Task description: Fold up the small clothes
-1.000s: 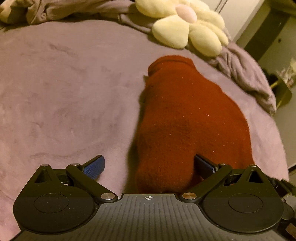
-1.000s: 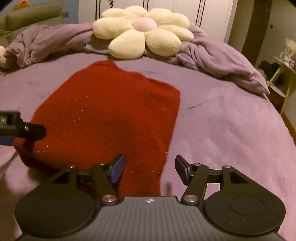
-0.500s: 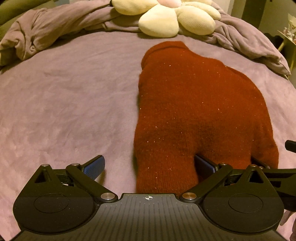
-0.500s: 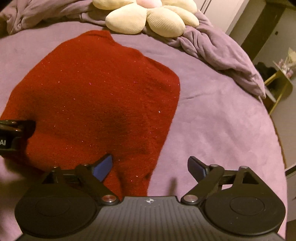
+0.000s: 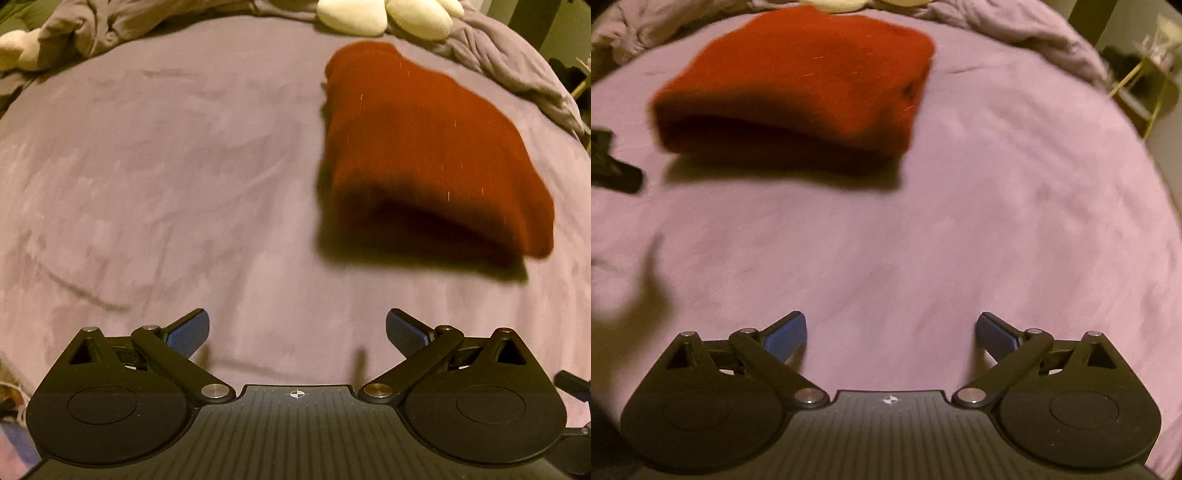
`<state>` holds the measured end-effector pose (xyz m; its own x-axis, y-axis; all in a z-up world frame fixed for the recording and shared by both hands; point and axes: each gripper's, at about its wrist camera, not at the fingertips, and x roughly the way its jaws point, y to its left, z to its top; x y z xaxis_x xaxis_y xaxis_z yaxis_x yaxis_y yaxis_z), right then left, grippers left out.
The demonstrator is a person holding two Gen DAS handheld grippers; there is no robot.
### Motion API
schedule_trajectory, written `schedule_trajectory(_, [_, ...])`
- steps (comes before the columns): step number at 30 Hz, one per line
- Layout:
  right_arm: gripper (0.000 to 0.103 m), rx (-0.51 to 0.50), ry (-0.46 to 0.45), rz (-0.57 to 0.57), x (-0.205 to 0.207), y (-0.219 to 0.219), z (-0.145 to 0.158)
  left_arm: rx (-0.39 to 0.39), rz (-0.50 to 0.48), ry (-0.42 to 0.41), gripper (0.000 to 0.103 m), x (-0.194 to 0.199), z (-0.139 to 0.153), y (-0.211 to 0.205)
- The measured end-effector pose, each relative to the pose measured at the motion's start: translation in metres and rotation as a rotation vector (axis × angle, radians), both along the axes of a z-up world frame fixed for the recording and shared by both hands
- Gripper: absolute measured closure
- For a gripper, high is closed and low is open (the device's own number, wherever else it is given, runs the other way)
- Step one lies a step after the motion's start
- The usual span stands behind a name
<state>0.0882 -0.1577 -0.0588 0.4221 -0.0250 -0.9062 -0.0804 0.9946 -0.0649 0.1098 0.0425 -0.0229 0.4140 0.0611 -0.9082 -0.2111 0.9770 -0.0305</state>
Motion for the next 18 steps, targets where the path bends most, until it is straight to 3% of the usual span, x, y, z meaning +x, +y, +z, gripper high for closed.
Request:
schedule_trajectory(3, [0.004,0.056,0.003,-0.009,-0.005,0.009,0.014,0.046,-0.018,-0.015,0.0,-0.007,0.009,-0.002])
schedule_trajectory(9, [0.004,0.03,-0.055,0.017,0.01,0.025,0.047,0.177,-0.132,0.031,0.0,0.008,0.034,-0.018])
schedule_trajectory(12, [0.004,0.01,-0.052,-0.011,0.02,0.03,0.058,0.25,-0.137,0.041,0.0,0.012,0.039,-0.023])
schedule_trajectory(18, [0.004,0.053,-0.047,-0.073,0.032,0.026,0.07,0.26,-0.13,0.004,0.0,0.013,0.044,-0.023])
